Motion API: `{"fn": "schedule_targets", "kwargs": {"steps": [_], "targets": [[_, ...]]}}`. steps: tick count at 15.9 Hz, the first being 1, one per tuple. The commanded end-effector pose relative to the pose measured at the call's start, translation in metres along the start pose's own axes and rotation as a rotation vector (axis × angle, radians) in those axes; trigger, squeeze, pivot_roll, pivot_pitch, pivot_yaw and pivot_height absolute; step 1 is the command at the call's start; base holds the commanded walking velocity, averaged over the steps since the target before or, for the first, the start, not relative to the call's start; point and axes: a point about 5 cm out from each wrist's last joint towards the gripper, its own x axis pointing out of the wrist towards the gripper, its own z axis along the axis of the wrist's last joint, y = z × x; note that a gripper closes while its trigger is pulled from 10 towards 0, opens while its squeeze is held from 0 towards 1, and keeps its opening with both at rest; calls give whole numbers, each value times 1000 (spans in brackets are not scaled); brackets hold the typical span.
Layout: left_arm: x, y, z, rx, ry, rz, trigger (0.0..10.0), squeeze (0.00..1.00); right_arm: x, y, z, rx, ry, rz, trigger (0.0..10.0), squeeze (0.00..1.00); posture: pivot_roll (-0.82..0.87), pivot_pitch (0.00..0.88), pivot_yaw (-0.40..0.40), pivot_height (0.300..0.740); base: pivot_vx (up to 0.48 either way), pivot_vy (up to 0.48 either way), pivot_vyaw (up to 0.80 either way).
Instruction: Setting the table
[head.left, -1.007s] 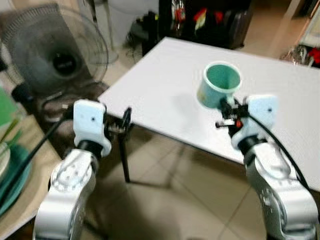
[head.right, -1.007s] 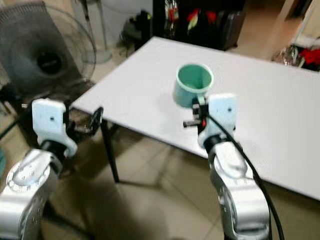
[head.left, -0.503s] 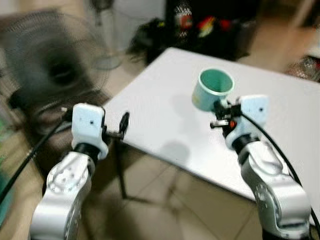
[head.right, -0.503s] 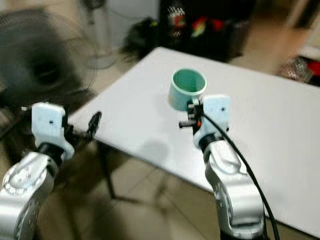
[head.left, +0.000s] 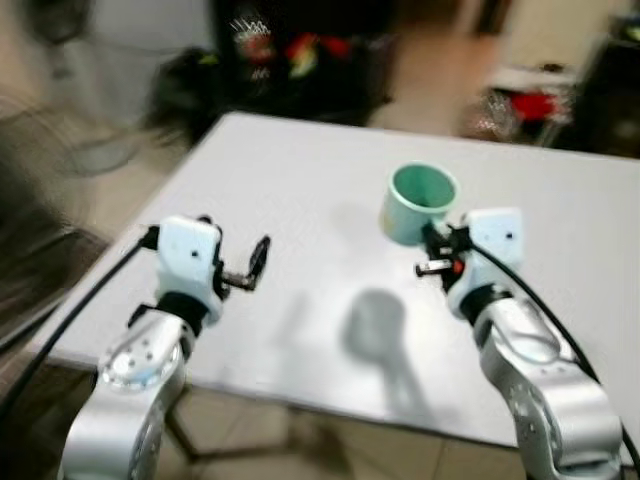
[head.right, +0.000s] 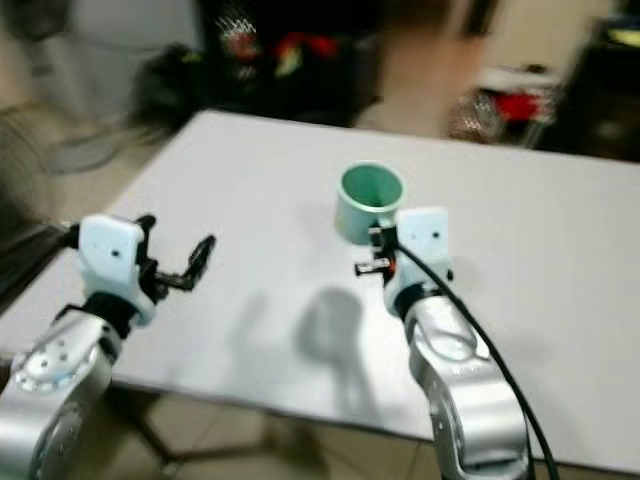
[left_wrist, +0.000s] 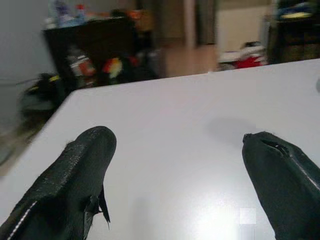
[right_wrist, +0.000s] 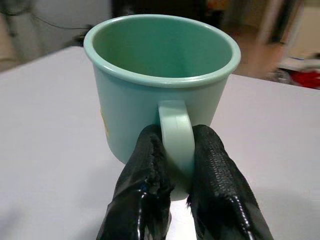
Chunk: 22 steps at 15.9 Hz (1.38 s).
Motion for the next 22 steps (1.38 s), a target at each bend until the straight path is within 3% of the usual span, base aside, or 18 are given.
{"fn": "schedule_targets", "kwargs": {"steps": [1, 6, 9, 12, 13, 18, 22], "targets": [[2, -5, 2, -11, -9, -22, 10000, 0, -1, -8, 0, -13, 12, -34, 10000, 0, -110, 6, 10, 740, 289, 0, 0], [3, -6, -2, 2, 2, 0, 10000, 0, 8, -7, 0, -41, 35, 43, 10000, 0, -108, 0, 1, 740, 112, 0, 0], [0, -10, -1, -1, 11, -108, 10000, 0, 21, -5, -6, -66, 98, 82, 10000, 0, -101, 7, -9, 740, 0, 0, 0], [-6, -13, -2, 42, 22, -238, 10000, 0, 31, -8, -10, -92, 145, 67, 10000, 0, -97, 16, -13, 740, 0, 0, 0], [-10, -14, -5, 70, 56, -326, 10000, 0, 34, -12, -21, -95, 203, 35, 10000, 0, -95, 26, -11, 740, 0, 0, 0], [-16, -22, -10, 68, 109, -473, 10000, 0, 48, -17, -39, -8, 222, 4, 10000, 0, -102, 33, 14, 740, 0, 0, 0], [-18, -21, -13, 93, 143, -522, 10000, 0, 56, -16, -48, -11, 235, 8, 10000, 0, -94, 32, 20, 740, 0, 0, 0]]}}
